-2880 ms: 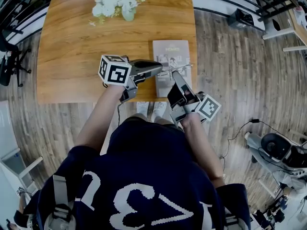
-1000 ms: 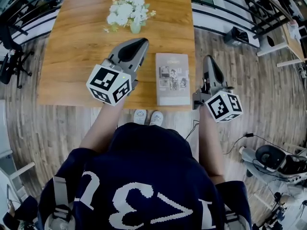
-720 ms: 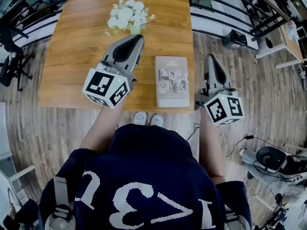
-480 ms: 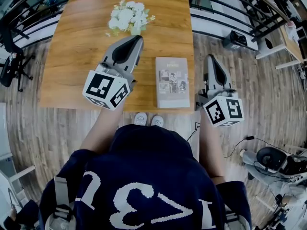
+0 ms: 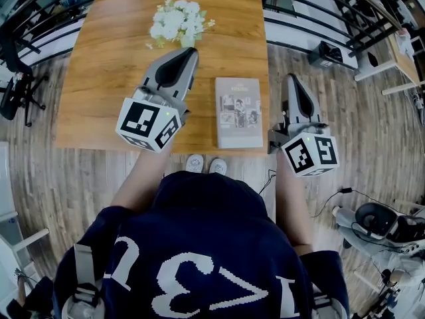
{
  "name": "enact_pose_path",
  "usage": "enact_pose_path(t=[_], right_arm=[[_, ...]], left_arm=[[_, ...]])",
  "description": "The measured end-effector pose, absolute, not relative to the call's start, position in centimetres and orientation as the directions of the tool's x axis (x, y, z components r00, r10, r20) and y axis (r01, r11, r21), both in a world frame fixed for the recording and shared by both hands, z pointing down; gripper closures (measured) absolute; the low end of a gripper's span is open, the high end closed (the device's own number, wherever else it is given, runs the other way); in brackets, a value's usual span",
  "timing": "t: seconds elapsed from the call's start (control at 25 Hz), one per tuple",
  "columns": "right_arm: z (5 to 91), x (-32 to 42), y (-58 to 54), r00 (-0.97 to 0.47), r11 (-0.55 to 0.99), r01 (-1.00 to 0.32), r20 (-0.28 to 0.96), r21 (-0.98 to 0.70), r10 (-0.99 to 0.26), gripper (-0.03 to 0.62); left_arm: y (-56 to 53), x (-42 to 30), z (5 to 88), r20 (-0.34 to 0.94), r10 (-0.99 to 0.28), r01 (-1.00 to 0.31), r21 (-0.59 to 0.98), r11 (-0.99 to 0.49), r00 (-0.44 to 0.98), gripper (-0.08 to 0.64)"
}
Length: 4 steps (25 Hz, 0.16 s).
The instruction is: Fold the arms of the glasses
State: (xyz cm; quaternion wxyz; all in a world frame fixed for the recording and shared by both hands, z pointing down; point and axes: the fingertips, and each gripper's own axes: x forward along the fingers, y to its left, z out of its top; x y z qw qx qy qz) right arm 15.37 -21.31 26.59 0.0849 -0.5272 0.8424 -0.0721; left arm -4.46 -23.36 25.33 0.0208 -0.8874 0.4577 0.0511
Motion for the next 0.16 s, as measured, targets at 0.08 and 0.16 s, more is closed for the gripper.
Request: enact_pose_path(t=[0.08,0.16], right_arm=[[26.59,15.43,-21.40,-0.426,0.431,-0.878,-0.068,-0.207,-0.902,0.568],[26.60,15.47,-21.52,-0.425,0.430,-0.880,-0.070,-0.204,-0.903,0.568]], left_arm=[[-23.42,-4.47,25.41,-0.110,-0.813,-0.817,0.006,-0.576,0.572,0.540],[-23.52,-4.50,25.50,-0.111,-0.815,-0.820,0.005,-0.573,0.569,0.540]])
